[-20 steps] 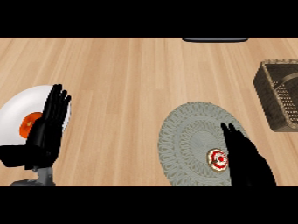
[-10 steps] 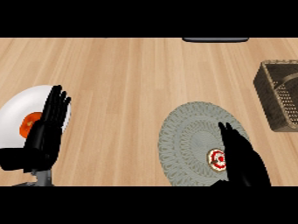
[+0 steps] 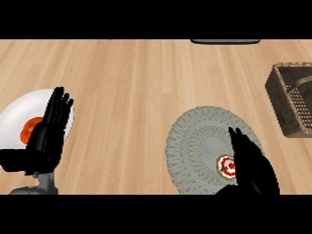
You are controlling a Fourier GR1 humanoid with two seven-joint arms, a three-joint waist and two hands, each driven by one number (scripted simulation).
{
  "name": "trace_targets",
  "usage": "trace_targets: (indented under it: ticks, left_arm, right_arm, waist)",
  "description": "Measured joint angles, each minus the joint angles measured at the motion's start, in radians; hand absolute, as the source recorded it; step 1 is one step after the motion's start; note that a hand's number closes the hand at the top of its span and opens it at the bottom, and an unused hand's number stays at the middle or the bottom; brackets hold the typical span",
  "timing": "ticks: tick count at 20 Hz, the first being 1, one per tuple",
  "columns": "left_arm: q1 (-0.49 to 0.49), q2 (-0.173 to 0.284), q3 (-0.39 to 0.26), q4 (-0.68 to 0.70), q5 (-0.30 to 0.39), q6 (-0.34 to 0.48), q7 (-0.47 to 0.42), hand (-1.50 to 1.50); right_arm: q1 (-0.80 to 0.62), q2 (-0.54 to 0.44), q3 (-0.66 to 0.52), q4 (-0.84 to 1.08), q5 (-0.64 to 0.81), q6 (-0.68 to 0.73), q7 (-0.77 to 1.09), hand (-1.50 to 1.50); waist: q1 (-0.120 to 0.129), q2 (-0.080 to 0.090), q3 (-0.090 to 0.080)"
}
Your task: Pick the cupcake from the placemat and place it in the basket
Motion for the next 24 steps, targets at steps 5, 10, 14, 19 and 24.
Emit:
trace_targets:
  ticks: [5,10,14,19,24]
  left_arm:
    - [0.022,-0.005,0.002,-0.040,-0.006,-0.009,0.021,0.00]
    - [0.027,-0.008,0.011,-0.057,-0.006,-0.022,0.032,0.00]
    - [0.020,-0.021,0.012,-0.049,-0.023,-0.021,0.031,0.00]
    - [0.024,-0.048,0.001,-0.029,-0.042,-0.015,0.017,0.00]
    - [0.003,-0.032,0.020,-0.046,-0.036,-0.022,0.050,0.00]
  right_arm:
    - [0.006,-0.011,0.019,0.043,0.000,0.011,-0.032,1.50]
    - [-0.010,-0.050,0.024,0.080,0.008,0.028,-0.096,1.50]
    - [-0.046,-0.042,0.031,0.112,0.036,0.032,-0.106,1.50]
    - [-0.036,-0.047,0.054,0.099,0.076,0.001,-0.130,1.50]
    - [-0.050,-0.071,0.130,0.112,0.100,-0.020,-0.226,1.50]
  waist:
    - [0.001,0.000,0.000]
    - [0.002,0.000,0.000]
    - [0.001,-0.001,-0.001]
    - [0.000,0.000,0.000]
    - [0.002,0.000,0.000]
